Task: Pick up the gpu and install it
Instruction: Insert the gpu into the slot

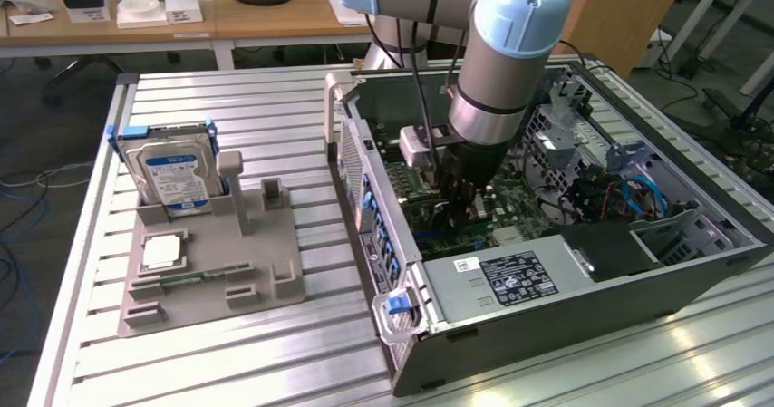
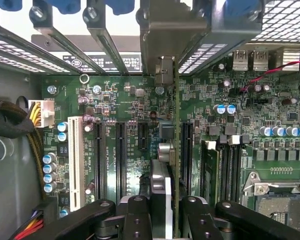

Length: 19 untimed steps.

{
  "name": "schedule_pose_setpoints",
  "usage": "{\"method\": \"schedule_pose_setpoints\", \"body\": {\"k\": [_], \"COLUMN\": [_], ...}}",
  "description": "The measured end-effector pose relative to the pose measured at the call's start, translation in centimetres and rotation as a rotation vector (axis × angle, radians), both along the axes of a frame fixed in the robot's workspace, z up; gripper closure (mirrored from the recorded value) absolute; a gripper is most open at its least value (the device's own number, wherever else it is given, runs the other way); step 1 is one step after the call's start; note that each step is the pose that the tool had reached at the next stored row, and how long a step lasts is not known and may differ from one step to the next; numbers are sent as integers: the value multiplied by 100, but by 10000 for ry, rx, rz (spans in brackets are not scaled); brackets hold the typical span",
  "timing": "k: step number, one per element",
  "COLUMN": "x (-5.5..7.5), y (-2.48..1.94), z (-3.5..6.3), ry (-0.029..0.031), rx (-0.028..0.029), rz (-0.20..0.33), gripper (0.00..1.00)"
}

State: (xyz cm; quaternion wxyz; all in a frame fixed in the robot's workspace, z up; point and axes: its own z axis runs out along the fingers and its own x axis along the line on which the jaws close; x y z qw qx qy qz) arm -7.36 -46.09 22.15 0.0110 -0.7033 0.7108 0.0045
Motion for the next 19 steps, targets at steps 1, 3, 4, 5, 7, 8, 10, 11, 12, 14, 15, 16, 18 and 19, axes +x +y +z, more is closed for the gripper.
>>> {"method": "schedule_pose_setpoints", "body": {"k": [1, 3, 4, 5, 7, 8, 10, 11, 12, 14, 15, 16, 18, 19], "x": [-2, -3, -4, -5, -6, -7, -7, -8, -8, -8, -8, -8, -8, -8], "y": [0, 0, 0, 0, 0, 0, 0, 0, 0, 0, 0, 0, 0, 0], "z": [-2, -9, -13, -16, -25, -27, -33, -35, -38, -46, -50, -53, -53, -54], "ry": [1, 0, 1, 1, 0, 1, 1, 1, 2, 2, 2, 2, 2, 1], "rx": [0, 1, 0, -1, 1, 1, 0, 0, 0, -1, -1, -1, -1, 1], "rz": [0, 2, 1, 0, 1, 1, 0, 1, 0, 0, 0, 1, 0, 0], "gripper": [72, 72, 72, 72, 72, 72, 72, 72, 72, 72, 72, 72, 72, 72]}}
